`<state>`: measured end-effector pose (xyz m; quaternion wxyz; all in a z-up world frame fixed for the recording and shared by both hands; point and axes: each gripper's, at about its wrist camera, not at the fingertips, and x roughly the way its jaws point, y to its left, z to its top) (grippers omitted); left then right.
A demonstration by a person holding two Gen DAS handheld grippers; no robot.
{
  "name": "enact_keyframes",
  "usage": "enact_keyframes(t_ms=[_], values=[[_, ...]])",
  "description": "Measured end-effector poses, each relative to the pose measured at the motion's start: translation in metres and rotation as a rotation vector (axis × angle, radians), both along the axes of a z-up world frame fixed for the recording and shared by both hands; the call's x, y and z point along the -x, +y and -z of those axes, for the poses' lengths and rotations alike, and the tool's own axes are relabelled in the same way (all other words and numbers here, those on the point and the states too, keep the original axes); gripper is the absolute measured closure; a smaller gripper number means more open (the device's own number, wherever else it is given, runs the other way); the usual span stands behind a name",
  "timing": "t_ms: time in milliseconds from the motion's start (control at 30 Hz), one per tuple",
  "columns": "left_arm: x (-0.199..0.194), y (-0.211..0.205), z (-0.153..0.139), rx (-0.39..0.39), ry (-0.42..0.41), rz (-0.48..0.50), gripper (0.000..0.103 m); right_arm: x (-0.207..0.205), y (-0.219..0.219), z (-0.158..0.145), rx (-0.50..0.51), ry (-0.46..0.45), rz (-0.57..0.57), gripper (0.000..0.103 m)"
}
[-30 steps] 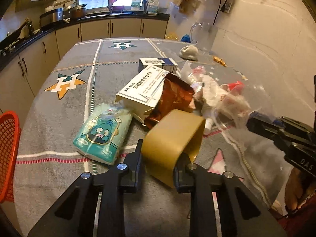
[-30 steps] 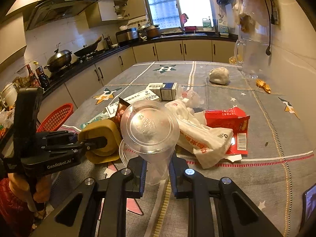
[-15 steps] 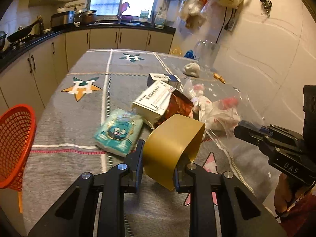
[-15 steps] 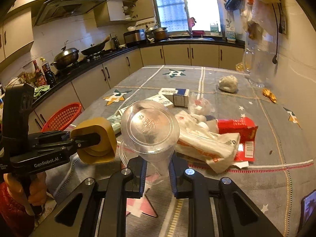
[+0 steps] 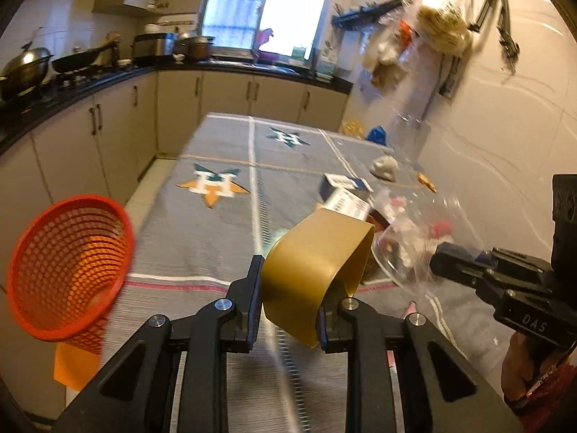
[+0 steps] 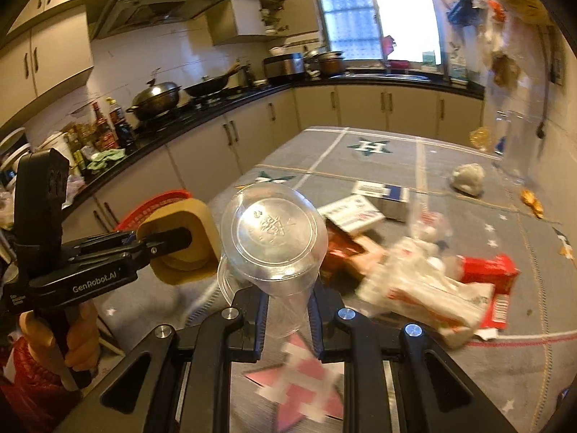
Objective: Collect trash
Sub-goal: 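Carry both cups to the red basket and open both tools to drop them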
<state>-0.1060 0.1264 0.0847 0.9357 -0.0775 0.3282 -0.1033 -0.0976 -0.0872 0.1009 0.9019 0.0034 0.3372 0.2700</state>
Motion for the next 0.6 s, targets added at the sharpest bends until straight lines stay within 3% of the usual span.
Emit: enact_keyframes(t_ms=[600], values=[[0.027, 0.122, -0.012, -0.049, -0.048, -0.32, 0.08, -0.028, 0.126, -0.017, -0.006, 0.048, -0.223, 0.081]])
